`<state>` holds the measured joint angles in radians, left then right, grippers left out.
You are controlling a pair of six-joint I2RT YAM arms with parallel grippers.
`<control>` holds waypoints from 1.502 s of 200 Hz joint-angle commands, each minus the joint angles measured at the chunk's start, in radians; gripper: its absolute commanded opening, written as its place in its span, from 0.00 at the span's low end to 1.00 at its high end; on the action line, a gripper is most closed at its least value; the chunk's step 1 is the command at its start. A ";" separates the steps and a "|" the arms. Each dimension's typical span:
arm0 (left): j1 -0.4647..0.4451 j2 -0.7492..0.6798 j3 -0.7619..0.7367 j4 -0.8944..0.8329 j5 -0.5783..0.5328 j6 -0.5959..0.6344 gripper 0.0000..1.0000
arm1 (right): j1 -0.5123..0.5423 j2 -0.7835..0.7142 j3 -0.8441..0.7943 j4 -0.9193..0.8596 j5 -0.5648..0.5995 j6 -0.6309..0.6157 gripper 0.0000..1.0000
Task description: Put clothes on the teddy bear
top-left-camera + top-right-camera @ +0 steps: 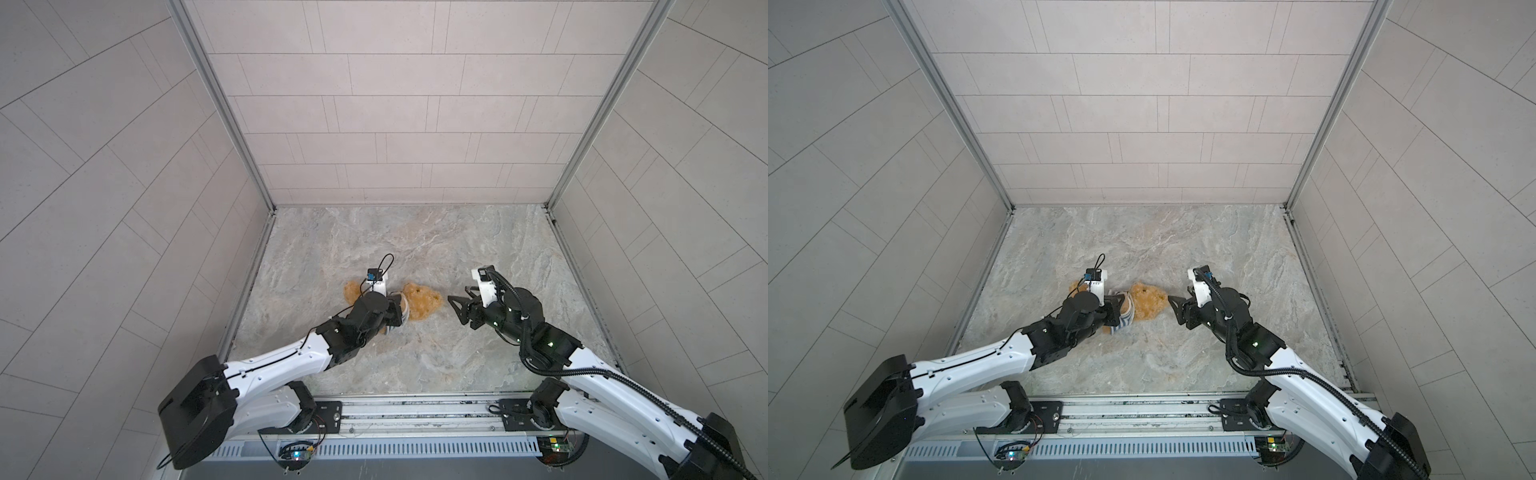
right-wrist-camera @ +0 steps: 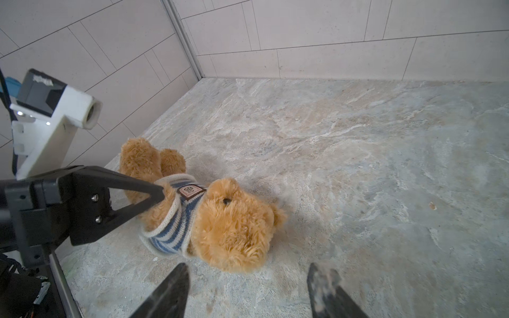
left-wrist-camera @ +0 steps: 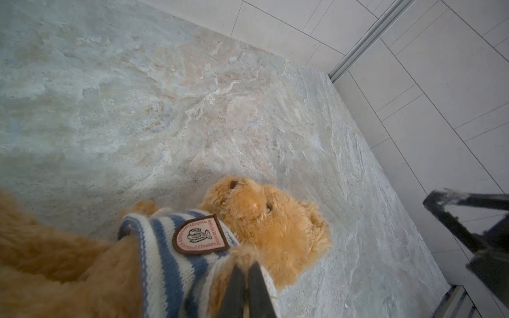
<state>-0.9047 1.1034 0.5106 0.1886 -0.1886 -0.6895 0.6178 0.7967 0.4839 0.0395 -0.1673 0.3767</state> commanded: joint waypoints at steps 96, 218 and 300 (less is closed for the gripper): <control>-0.273 -0.135 -0.240 -0.021 -0.186 -0.210 0.04 | -0.015 0.233 0.042 0.041 -0.180 0.094 0.73; -0.343 -0.215 -0.258 -0.081 -0.124 -0.235 0.31 | -0.023 0.470 -0.031 0.193 -0.286 0.166 0.68; -0.131 -0.288 0.080 -0.504 0.068 0.047 0.43 | 0.025 0.516 -0.116 0.292 -0.294 0.188 0.64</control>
<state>-1.1454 0.7723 0.5270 -0.1783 -0.2310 -0.7799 0.6254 1.3109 0.3847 0.2890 -0.4519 0.5442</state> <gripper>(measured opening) 0.425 0.644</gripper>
